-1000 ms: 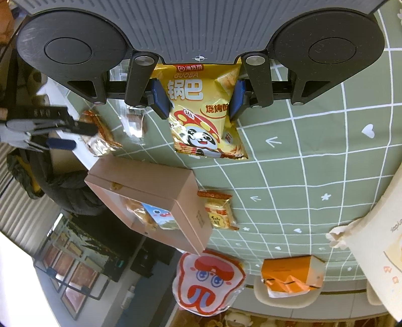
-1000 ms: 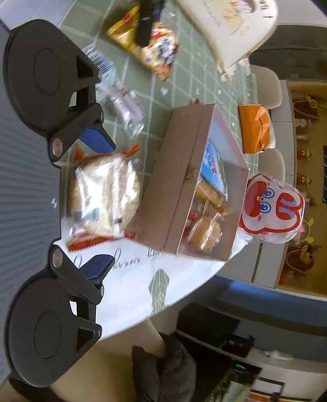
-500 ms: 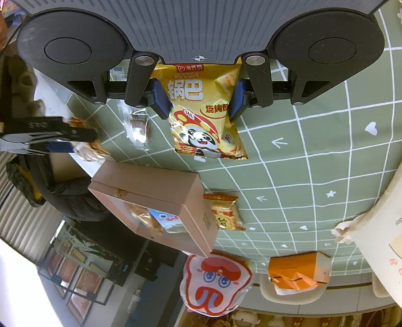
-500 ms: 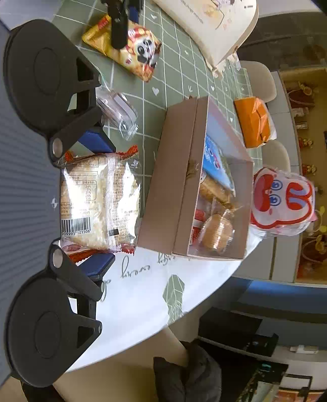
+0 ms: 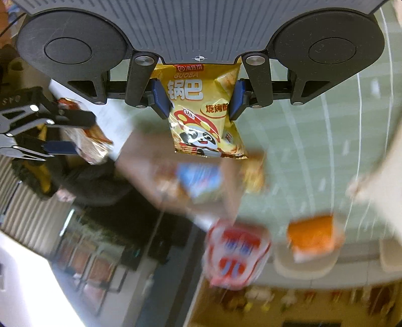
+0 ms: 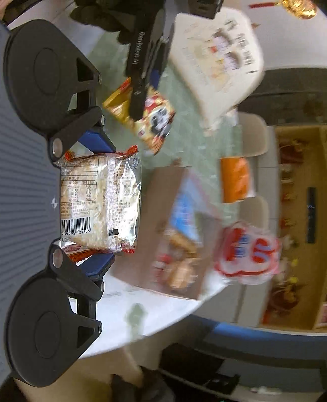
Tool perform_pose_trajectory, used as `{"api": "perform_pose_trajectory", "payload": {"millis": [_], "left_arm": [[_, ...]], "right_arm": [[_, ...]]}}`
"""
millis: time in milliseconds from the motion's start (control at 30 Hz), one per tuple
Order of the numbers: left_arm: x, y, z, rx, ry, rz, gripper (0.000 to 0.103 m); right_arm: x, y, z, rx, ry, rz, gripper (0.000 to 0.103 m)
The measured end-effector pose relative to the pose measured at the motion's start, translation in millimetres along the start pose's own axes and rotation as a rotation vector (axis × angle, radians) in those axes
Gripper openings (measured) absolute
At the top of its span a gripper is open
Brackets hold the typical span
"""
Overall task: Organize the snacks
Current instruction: 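Carry the yellow panda bag and round bread into the pink box, open both grippers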
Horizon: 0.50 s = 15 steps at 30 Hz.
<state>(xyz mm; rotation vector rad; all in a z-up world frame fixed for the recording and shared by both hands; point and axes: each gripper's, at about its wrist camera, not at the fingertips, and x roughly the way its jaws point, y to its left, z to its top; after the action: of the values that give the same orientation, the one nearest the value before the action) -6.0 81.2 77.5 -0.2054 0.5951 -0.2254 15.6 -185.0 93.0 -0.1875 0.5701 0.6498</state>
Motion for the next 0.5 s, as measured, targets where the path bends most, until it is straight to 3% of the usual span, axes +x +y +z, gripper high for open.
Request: {"api": "perform_pose_trajectory", "payload": {"millis": [133,233,333,400,467,500], "left_arm": [[-6.6,-29.4,69.0,0.097,-0.159,-0.004,0.057],[23.6,-36.4,114.9,0.079,-0.184,-0.045,0.058],[84.8,-23.4,143.3,-0.023,-0.109,-0.145,0.059],[143.3,-4.2,143.7,-0.129,-0.007,-0.188,0.060],[192.4,8.2,136.1,-0.143,0.079,-0.121,0.054],[205.9,11.7,131.0,-0.122,0.085,-0.071,0.054]], "right_arm": [[-28.0,-23.6,60.9,0.014,-0.159,-0.037,0.084],[-27.7,-45.1,105.5,0.020,-0.214,-0.105,0.084],[-12.7,-67.4,128.6,0.054,-0.223,-0.168,0.084],[2.7,-81.0,129.5,0.082,-0.209,-0.178,0.084],[19.7,-92.3,123.5,0.115,-0.179,-0.159,0.084],[30.0,-98.5,119.7,0.136,-0.157,-0.147,0.084]]}}
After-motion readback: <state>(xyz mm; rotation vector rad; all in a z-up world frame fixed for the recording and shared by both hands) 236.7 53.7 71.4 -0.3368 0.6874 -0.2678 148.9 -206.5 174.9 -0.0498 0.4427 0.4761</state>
